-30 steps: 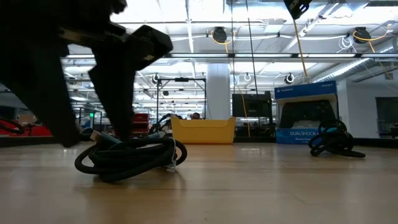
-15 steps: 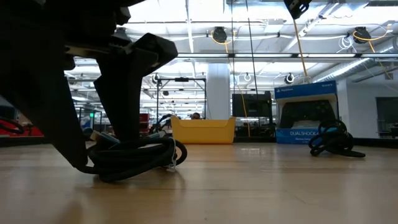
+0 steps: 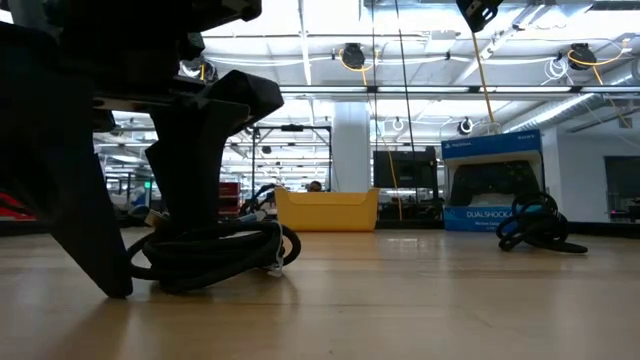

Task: Pick and place USB-C Cables
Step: Put the bottom black charger cable into the yellow bin

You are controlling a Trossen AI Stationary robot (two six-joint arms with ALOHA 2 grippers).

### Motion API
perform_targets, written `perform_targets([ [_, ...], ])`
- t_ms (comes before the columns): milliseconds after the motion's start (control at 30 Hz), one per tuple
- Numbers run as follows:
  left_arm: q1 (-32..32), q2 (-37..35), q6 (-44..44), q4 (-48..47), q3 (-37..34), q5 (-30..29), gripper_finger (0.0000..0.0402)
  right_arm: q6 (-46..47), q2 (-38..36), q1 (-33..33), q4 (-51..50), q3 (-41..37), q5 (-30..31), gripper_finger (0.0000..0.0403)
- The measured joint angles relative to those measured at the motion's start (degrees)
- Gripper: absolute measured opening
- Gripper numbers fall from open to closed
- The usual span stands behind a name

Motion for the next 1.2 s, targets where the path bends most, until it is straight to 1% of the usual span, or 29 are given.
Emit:
perform_targets([
  [100, 0.04, 0.02, -0.01, 0.0, -0.02, 0.07, 0.0184, 0.0, 0.0, 0.0, 0.0, 0.0, 0.0, 0.0],
  [167, 0.04, 0.02, 0.13, 0.07, -0.04, 0.11, 0.0176, 0.0, 0.0, 0.0, 0.0, 0.0, 0.0, 0.0],
  [467, 0.93, 0.11, 1.52, 0.13, -0.11, 0.68, 0.0087, 0.0, 0.0, 0.0, 0.0, 0.0, 0.0, 0.0],
  [633, 1.15, 0.11, 2.78, 0.07, -0.11, 0.01, 0.0051, 0.0, 0.0, 0.0, 0.0, 0.0, 0.0, 0.0],
  [767, 1.39, 0.11, 2.79, 0.06, -0.15, -0.3, 0.0043, 0.02, 0.0, 0.0, 0.0, 0.0, 0.0, 0.0],
  [1033, 1.68, 0.11, 2.81, 0.09, -0.15, -0.39, 0.0053, 0.02, 0.0, 0.45, 0.0, 0.0, 0.0, 0.0],
  [1200, 1.99, -1.06, 3.02, -0.47, -0.2, -1.89, 0.0041, 0.02, 0.0, 1.39, 0.0, 0.0, 0.04, 0.0],
])
